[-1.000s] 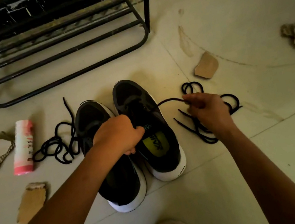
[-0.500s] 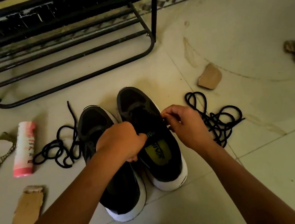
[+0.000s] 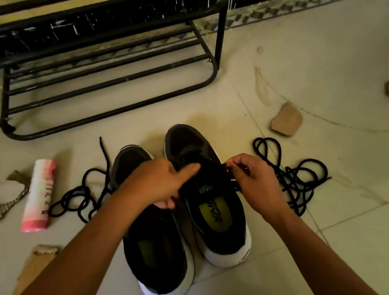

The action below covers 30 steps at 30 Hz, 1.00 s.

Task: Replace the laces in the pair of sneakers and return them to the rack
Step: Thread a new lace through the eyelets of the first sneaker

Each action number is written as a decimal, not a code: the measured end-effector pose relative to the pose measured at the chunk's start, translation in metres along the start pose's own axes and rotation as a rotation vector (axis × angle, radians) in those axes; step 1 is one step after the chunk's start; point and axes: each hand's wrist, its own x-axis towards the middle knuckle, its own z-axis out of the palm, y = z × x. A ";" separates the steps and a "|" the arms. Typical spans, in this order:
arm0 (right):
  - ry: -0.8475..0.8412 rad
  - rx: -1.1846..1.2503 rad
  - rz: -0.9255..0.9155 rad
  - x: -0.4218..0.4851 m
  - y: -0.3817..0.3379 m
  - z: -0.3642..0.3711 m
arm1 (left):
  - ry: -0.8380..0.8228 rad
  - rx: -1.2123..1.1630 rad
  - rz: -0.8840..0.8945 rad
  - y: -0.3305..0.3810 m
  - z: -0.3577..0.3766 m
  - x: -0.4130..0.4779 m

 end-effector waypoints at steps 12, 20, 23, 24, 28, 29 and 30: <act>0.018 -0.015 -0.034 -0.001 0.003 0.004 | 0.256 0.151 0.335 -0.008 0.001 0.002; 0.062 -0.041 -0.062 -0.004 0.007 0.010 | 0.252 0.191 0.341 -0.015 0.003 0.008; 0.065 -0.009 -0.075 -0.007 0.006 0.011 | 0.246 0.138 0.322 -0.015 0.001 0.009; 0.071 0.005 -0.081 -0.009 0.005 0.012 | 0.236 0.105 0.315 -0.014 0.000 0.010; 0.109 0.059 -0.159 -0.018 0.005 0.018 | 0.232 0.006 0.288 -0.013 -0.001 0.011; 0.116 0.059 -0.194 -0.021 0.004 0.019 | 0.228 -0.004 0.284 -0.013 -0.002 0.010; 0.118 0.047 -0.230 -0.023 0.004 0.019 | 0.222 -0.012 0.282 -0.013 -0.002 0.010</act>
